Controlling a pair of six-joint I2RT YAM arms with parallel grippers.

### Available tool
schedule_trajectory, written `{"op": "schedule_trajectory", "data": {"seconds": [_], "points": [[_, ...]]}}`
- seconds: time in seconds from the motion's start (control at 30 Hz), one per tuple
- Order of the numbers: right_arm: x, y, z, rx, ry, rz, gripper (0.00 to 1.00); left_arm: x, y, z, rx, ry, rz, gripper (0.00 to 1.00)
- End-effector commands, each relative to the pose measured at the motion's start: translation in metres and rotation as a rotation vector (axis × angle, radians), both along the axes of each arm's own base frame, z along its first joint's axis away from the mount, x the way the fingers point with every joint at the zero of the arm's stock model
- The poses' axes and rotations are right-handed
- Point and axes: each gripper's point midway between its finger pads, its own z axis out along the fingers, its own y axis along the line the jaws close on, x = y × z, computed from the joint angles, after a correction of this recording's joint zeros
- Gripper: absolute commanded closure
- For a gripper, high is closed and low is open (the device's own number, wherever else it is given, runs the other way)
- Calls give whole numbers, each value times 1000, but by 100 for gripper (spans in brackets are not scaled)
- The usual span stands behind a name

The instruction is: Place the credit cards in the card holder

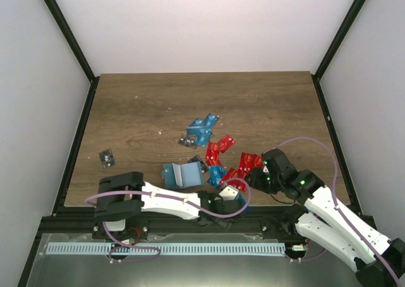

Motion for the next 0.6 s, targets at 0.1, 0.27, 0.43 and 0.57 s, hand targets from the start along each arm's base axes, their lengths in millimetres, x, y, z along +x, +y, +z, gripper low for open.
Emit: {"op": "schedule_trajectory", "data": {"seconds": [0.1, 0.27, 0.43, 0.57], "points": [[-27, 13, -41, 29, 167, 103, 57, -6, -5, 31, -248, 160, -37, 24], [-37, 7, -53, -3, 223, 95, 48, -11, -14, 46, -477, 308, -92, 23], [-44, 3, -70, -39, 288, 94, 50, -18, -25, 46, -565, 407, -123, 20], [-46, 2, -77, -53, 312, 98, 53, -20, -32, 43, -608, 474, -99, 19]]}}
